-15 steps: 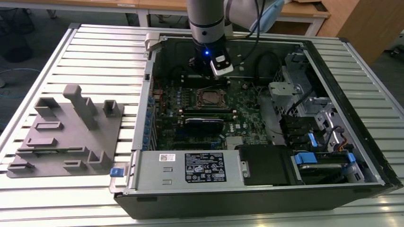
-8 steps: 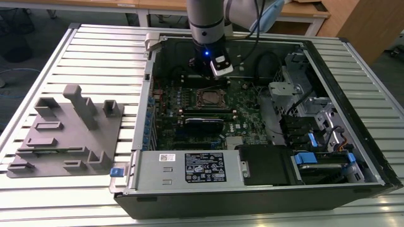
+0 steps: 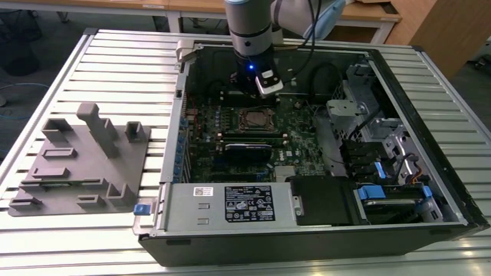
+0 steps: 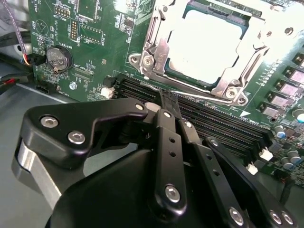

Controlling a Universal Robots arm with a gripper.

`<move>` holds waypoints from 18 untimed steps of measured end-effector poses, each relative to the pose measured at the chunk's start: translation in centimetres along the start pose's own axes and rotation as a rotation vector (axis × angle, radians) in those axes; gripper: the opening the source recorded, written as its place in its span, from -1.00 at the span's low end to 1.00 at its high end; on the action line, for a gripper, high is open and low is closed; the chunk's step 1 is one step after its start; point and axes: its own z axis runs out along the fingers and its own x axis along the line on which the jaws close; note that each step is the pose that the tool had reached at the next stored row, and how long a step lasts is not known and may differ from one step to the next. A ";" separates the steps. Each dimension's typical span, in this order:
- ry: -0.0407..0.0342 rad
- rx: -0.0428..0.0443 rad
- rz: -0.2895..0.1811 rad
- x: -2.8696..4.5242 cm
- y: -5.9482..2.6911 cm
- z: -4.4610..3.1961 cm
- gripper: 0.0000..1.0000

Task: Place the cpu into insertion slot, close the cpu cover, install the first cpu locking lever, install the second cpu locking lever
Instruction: 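Install the first cpu locking lever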

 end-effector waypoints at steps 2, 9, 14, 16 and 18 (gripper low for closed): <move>-0.0011 -0.0003 0.000 0.03 -0.01 0.01 -0.79; -0.0058 -0.0030 0.002 0.33 -0.17 0.08 -0.79; -0.0106 -0.0029 0.004 0.34 -0.31 0.17 -0.79; -0.0114 -0.0027 0.004 0.32 -0.40 0.17 -0.79; -0.0120 -0.0026 0.005 0.31 -0.49 0.18 -0.79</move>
